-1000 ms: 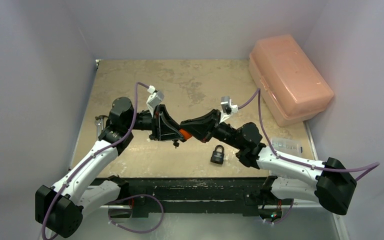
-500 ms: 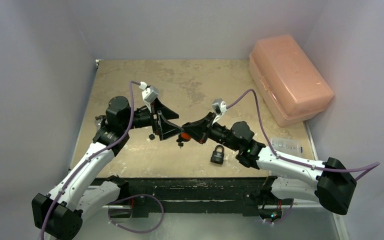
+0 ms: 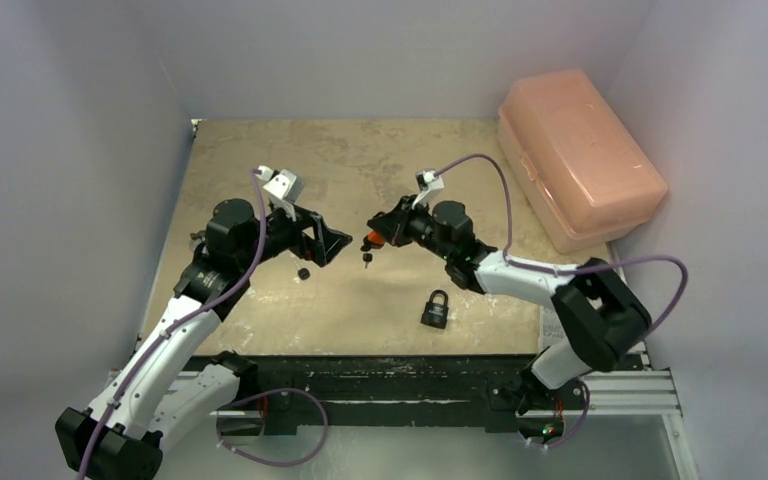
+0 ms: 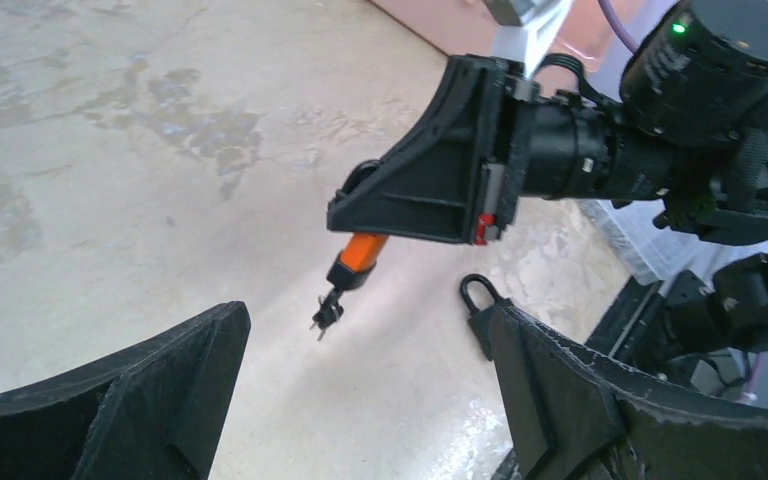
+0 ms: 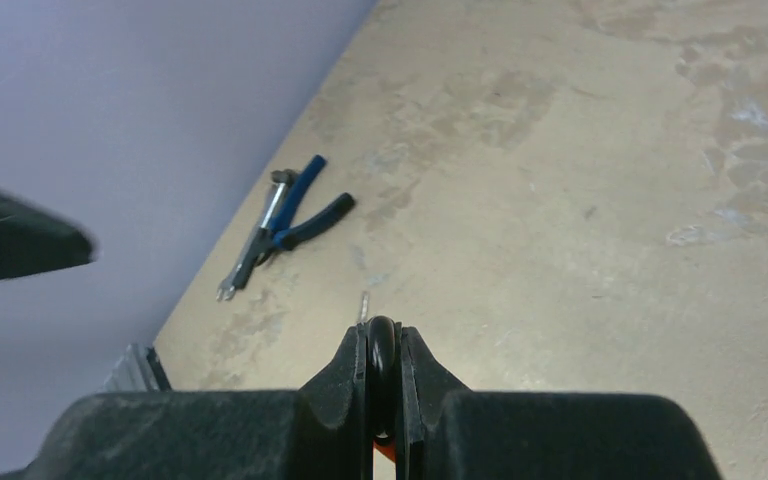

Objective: Unlock with the key

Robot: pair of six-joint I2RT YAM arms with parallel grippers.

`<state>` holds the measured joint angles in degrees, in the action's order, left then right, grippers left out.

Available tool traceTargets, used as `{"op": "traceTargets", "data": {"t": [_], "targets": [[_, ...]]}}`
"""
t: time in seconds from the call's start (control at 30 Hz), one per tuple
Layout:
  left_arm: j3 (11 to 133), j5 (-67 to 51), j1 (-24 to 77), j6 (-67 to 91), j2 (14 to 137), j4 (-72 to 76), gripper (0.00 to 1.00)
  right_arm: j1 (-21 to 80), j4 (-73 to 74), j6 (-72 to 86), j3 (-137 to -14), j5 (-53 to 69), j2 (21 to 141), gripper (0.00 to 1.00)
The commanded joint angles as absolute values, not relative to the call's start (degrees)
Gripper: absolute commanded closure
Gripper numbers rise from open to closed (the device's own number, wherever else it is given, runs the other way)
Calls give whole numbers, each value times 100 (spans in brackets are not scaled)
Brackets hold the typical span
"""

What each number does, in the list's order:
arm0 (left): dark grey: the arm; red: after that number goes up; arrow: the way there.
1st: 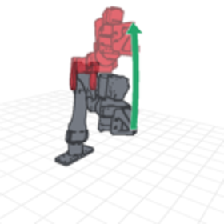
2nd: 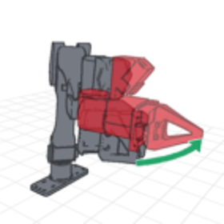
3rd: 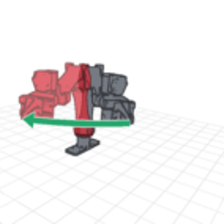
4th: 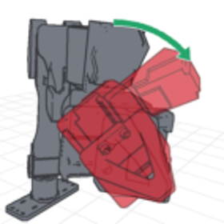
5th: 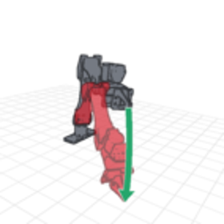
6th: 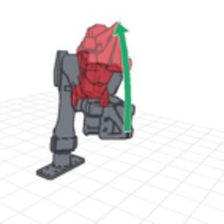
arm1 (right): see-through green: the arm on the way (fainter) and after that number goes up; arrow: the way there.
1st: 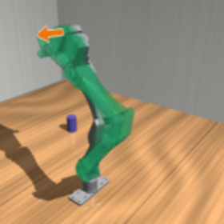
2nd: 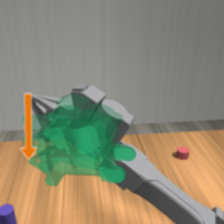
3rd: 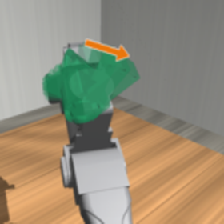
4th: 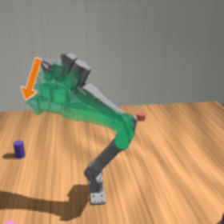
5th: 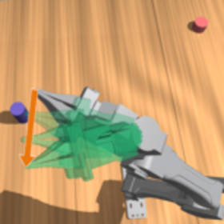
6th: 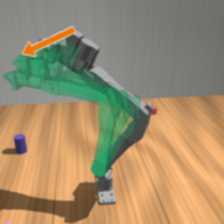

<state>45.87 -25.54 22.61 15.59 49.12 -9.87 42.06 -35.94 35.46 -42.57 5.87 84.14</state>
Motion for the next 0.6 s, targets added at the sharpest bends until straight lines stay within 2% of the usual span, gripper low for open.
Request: {"op": "traceTargets", "data": {"t": [0.0,0.57], "targets": [[4818,-1954,2232,1307,4807,-1104,1,3714,-4373,4034,-4988,1257,9131,100],[4858,-1914,2228,1257,4961,-1197,2,2759,-4122,4403,-6999,1736,11883,100]]}}
